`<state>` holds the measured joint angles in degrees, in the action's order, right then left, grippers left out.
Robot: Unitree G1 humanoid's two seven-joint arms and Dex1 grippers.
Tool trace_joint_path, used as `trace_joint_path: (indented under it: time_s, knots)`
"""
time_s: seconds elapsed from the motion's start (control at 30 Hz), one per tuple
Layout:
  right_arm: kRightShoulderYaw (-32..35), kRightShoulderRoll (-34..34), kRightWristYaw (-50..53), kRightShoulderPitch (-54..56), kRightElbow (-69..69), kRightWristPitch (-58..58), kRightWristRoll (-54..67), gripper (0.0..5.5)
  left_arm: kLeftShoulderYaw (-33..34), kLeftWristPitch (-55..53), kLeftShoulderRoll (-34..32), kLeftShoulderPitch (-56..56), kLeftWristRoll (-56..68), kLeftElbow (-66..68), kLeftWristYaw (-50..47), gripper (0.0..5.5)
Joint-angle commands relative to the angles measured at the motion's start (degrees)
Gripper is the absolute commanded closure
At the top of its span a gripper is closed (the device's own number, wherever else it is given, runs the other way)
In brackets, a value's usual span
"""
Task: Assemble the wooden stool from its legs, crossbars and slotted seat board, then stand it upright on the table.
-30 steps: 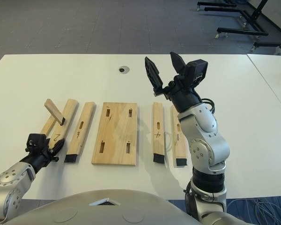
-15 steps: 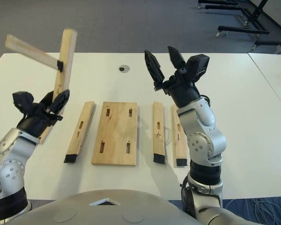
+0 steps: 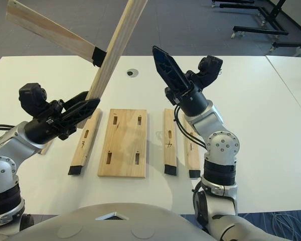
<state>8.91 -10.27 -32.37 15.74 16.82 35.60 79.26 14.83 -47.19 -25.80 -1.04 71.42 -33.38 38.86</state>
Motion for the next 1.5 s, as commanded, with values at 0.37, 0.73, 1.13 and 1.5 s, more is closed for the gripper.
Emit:
trace_joint_path:
  time_s: [0.37,0.73,1.13,1.5]
  knots:
    - [-3.9,1.6,0.2,6.2,-0.4,3.9,-0.3,0.99,-6.5,3.1,-0.7,1.3,-4.1,1.7,4.8,3.47]
    - [-0.6,3.1,-1.8,6.8,0.2,2.4,2.9,2.91,-6.7,3.9,-0.6,1.6,-4.4,2.6,6.0,3.47]
    - [6.5,-1.4,-2.8,10.0,-2.1,-2.1,-2.1,3.44,-5.0,7.1,0.4,2.7,-8.9,5.6,0.8,2.69]
    - [-5.2,-9.9,-18.0,9.4,-11.0,-18.6,-36.9,3.44,-2.8,9.9,-0.6,5.7,-13.5,6.8,-1.2,0.97]
